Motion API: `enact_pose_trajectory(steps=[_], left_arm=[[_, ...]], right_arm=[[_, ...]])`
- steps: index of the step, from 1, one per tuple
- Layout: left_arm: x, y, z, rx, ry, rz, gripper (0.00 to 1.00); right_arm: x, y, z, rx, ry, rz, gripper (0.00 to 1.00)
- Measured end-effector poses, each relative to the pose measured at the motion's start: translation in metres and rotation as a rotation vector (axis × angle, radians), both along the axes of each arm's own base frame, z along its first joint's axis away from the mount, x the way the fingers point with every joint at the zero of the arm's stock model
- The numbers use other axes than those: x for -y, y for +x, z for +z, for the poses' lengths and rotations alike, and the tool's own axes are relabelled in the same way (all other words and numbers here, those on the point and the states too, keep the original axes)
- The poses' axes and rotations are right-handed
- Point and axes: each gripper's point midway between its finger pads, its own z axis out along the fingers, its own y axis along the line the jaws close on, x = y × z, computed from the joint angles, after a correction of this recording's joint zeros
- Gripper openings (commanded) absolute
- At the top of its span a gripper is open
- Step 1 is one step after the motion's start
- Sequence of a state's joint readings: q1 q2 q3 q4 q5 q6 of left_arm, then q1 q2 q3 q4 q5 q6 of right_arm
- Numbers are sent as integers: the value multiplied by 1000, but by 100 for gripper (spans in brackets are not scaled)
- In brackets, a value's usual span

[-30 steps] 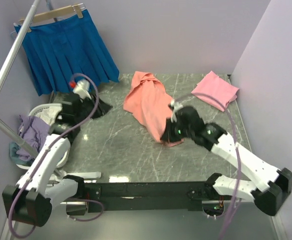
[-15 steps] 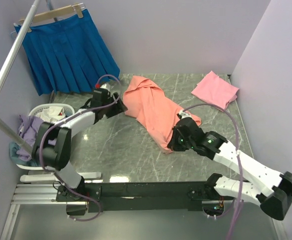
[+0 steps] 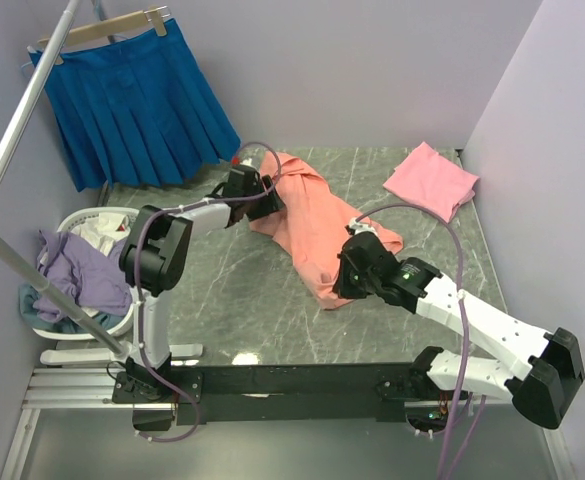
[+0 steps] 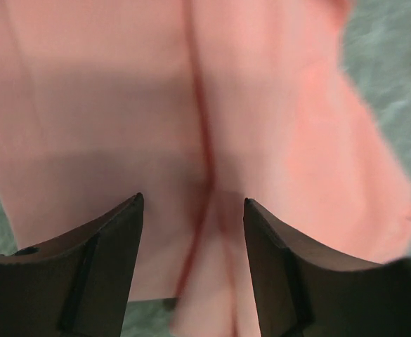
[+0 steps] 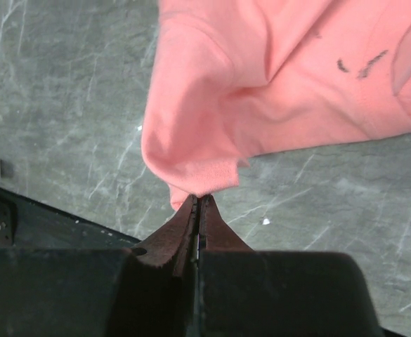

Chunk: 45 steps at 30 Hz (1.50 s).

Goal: Fold and stack the t-shirts
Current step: Flatten out the tshirt

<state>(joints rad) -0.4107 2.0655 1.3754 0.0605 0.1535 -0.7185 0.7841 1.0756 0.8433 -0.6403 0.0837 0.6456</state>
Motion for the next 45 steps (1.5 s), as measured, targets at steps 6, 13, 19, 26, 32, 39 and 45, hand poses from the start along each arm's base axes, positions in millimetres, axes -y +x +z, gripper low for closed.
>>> enact_pose_trajectory(steps=[6, 13, 19, 26, 32, 39, 45], left_arm=[[-7, -8, -29, -75, 89, 44, 50], [-38, -39, -37, -147, 187, 160, 48], [-76, -110, -42, -245, 191, 254, 50], [-105, -188, -42, -349, 160, 322, 52], [-127, -284, -38, -524, 231, 263, 52], [-137, -320, 12, -513, 220, 286, 76], [-142, -246, 89, -265, 228, 419, 88]], right_arm=[[17, 8, 11, 56, -22, -50, 0], [41, 8, 25, 113, -44, -115, 0], [52, 4, 30, 128, -52, -144, 0], [63, -10, 23, 85, -54, -179, 0], [63, -56, -26, -123, -41, -127, 61], [75, -64, -16, -104, -43, -172, 74], [67, 14, 34, 140, -42, -303, 77]])
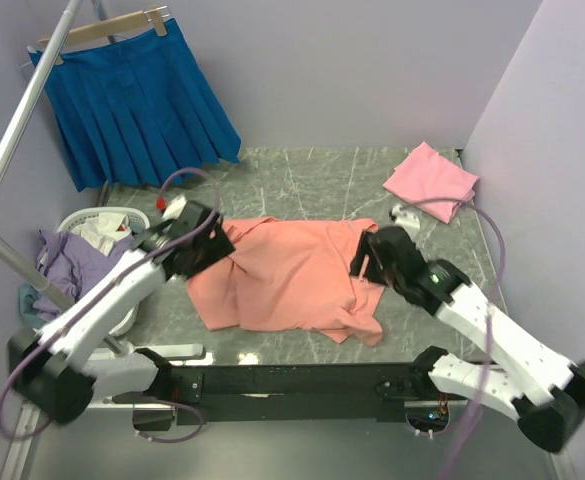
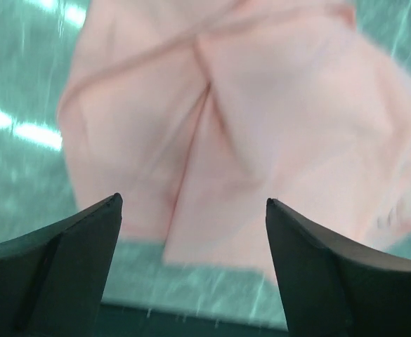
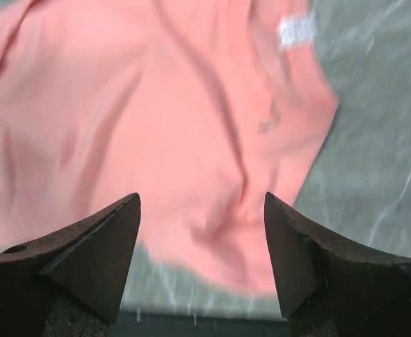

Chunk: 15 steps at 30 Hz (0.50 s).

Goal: Fold and stack the t-shirts
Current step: Flatten out the tshirt

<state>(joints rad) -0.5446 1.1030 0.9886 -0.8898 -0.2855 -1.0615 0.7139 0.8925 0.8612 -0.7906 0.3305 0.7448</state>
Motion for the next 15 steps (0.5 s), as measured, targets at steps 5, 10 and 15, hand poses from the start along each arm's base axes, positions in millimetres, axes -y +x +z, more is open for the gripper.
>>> enact_pose_trajectory(steps=[5, 10, 15], left_arm=[[13, 76, -21, 10, 127, 16, 96], [14, 121, -66, -40, 219, -7, 95], [15, 164, -79, -19, 298, -13, 95]], right_arm=[[15, 75, -15, 26, -59, -130, 77], [32, 119, -49, -17, -80, -189, 75], [30, 147, -79, -74, -78, -171, 75]])
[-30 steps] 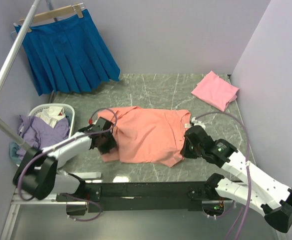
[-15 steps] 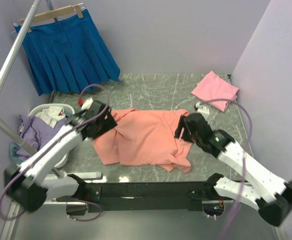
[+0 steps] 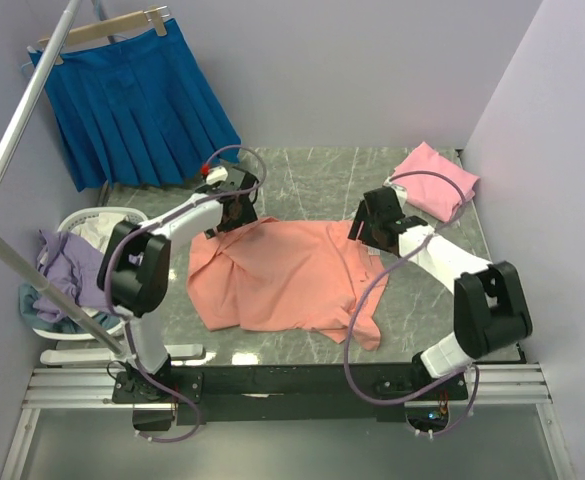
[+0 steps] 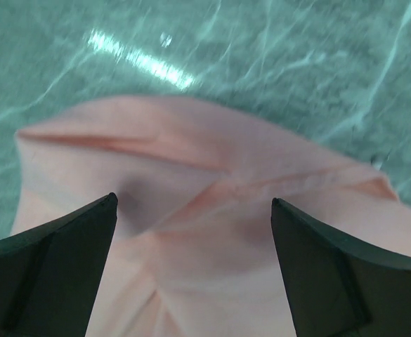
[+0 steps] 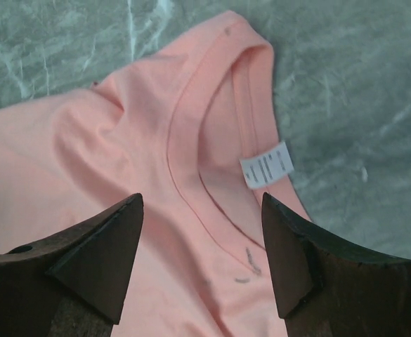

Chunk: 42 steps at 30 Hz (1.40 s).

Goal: Fold and stack the t-shirts
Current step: Flatten out the tshirt

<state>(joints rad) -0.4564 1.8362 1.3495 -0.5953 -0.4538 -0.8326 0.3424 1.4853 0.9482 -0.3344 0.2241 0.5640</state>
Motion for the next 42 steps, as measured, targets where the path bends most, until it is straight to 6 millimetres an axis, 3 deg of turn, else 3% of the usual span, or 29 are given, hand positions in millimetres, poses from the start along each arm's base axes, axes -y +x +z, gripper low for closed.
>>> enact_pose_trajectory(steps=[3, 8, 10, 11, 13, 14, 17, 20, 22, 25, 26, 30, 36, 39, 42], left_arm=[[1, 16, -9, 0, 34, -3, 93], [-1, 24, -27, -36, 80, -14, 81], [-4, 22, -34, -59, 95, -18, 64], [-5, 21, -36, -66, 97, -17, 49], [-7, 19, -38, -76, 101, -21, 33], [-8, 19, -40, -79, 102, -21, 19], [-13, 14, -46, -97, 109, -23, 1], [-18, 13, -50, -106, 112, -18, 1], [-19, 13, -51, -103, 106, -14, 1], [-27, 10, -49, -99, 84, 3, 1], [-34, 7, -48, -102, 73, 17, 1], [-64, -2, -35, -95, 28, 87, 1], [-112, -4, 25, 52, -44, 222, 1], [-131, -10, 59, 147, -75, 278, 1], [-155, -17, 75, 196, -79, 353, 7]], right_arm=[[-4, 13, -8, -13, 8, 16, 74], [-2, 31, -18, -19, 33, 17, 73], [4, 33, -21, -25, 49, 8, 72], [8, 35, -21, -23, 53, -1, 72], [13, 40, -22, -17, 71, -9, 71], [14, 42, -24, -19, 82, -6, 70], [15, 46, -36, -39, 103, 5, 65], [8, 50, -50, -77, 136, 36, 62], [0, 56, -55, -84, 165, 62, 54], [-9, 61, -59, -89, 197, 94, 19], [-11, 63, -59, -88, 205, 98, 0], [-15, 69, -56, -72, 241, 112, 0], [3, 75, -43, -29, 209, 62, 0], [18, 80, -13, 50, 168, 18, 0], [38, 83, 22, 145, 125, -43, 0]])
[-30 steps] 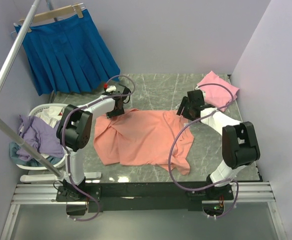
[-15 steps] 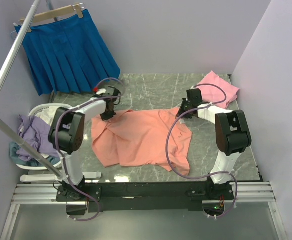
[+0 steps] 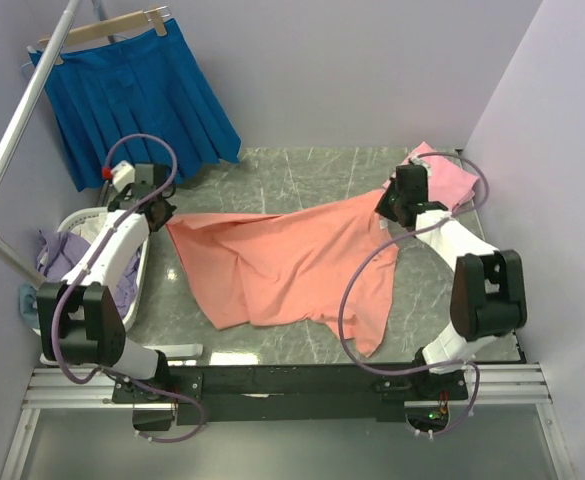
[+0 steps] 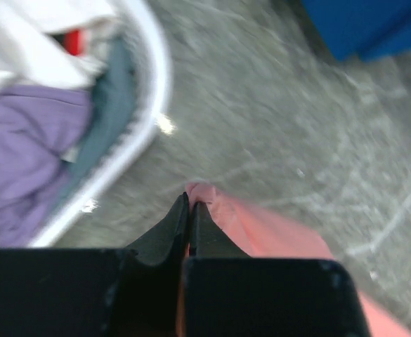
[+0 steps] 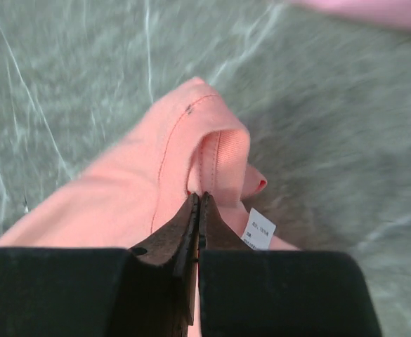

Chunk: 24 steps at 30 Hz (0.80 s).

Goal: Fold and stack the t-shirts
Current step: Flatten out the tshirt

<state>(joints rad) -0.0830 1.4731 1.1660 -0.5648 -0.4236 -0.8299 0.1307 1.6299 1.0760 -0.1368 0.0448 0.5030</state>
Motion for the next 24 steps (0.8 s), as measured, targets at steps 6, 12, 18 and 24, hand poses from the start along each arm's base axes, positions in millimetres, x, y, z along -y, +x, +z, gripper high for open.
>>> enact_pose_trajectory(steps=[6, 12, 18, 24], left_arm=[[-33, -15, -18, -60, 1, 112, 40], [-23, -16, -57, -170, -34, 74, 62], [-3, -2, -55, -124, -113, 2, 67], [50, 10, -61, -106, -161, -138, 77]], right_arm=[[28, -5, 22, 49, -63, -99, 30], [33, -16, 8, -4, -79, -104, 43], [31, -29, 12, -1, -76, -84, 57], [28, -10, 26, 25, -78, -69, 68]])
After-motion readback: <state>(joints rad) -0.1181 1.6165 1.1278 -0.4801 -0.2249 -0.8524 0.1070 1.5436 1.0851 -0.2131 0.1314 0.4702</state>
